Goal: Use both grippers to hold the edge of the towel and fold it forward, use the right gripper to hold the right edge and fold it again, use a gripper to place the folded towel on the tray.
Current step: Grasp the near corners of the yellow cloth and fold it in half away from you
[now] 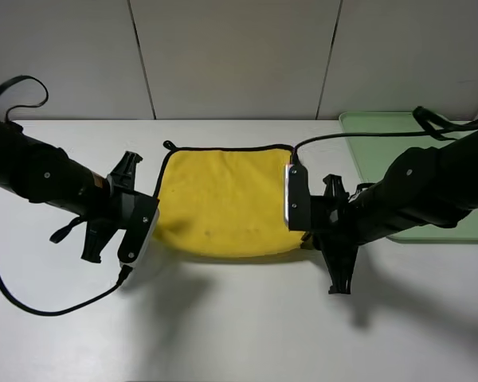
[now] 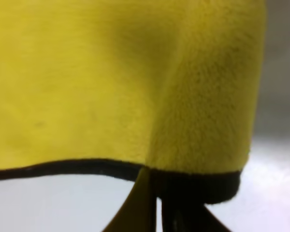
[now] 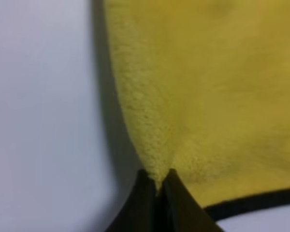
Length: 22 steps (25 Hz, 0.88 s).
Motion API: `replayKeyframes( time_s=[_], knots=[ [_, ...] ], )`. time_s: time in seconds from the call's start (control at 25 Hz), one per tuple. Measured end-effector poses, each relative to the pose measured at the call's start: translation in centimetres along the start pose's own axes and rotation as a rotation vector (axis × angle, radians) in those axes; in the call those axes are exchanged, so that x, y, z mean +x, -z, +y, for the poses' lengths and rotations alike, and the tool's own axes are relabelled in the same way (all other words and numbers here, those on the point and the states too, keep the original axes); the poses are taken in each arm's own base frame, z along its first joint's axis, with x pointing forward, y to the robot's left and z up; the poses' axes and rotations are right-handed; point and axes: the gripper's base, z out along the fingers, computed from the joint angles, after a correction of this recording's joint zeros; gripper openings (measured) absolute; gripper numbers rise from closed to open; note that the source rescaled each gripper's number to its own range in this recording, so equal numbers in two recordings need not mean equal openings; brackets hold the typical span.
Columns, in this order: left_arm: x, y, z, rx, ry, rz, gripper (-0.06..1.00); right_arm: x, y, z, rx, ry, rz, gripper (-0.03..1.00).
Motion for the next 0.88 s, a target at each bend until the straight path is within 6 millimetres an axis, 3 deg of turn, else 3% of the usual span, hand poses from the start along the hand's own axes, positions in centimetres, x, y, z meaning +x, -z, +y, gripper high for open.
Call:
replayKeyframes(
  time_s=[0.52,0.88],
  knots=[
    [-0.1,7.6,1.8,-0.117,0.010,-0.005,0.00,-2.0,6.5,-0.9,0.058,-0.058,-0.174,0.00],
    [0.0,10.6,1.2,-0.098,0.021,-0.002,0.00,-2.4,9.0,-0.7,0.051,-0.125,-0.239,0.00]
  ],
)
